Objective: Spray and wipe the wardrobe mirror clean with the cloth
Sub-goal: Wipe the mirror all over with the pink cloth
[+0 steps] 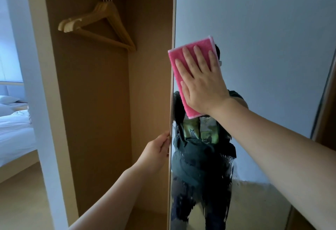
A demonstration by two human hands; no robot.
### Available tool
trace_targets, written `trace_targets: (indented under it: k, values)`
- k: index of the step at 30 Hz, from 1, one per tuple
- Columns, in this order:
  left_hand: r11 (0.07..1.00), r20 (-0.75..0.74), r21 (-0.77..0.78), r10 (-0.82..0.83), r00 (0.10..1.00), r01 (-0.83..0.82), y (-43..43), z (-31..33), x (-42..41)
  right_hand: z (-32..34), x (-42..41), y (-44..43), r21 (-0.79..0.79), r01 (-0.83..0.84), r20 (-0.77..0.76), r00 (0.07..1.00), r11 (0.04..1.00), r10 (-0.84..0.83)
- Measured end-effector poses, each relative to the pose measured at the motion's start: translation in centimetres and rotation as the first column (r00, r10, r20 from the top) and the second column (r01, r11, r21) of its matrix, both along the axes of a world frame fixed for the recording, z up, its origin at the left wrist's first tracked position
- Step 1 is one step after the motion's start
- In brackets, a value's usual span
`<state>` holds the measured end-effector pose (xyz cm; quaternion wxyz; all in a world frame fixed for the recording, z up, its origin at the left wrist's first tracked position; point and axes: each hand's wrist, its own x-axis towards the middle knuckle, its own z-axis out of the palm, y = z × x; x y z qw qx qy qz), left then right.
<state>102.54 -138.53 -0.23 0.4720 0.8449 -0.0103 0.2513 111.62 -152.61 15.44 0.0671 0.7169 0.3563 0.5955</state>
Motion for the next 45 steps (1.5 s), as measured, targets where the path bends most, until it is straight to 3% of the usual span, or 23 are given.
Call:
trace_targets:
  k: [25,45]
  values:
    - [0.994,-0.004,-0.092,-0.062,0.998,0.061,0.4,-0.5,0.2,-8.9,0.1,1.9,0.115,-0.065,-0.08,0.994,0.991,0.075]
    - [0.982,0.011,-0.13,-0.14,0.99,0.141,0.8,-0.5,0.2,-17.8,0.1,1.1,0.027,-0.006,-0.073,0.997,1.0,0.008]
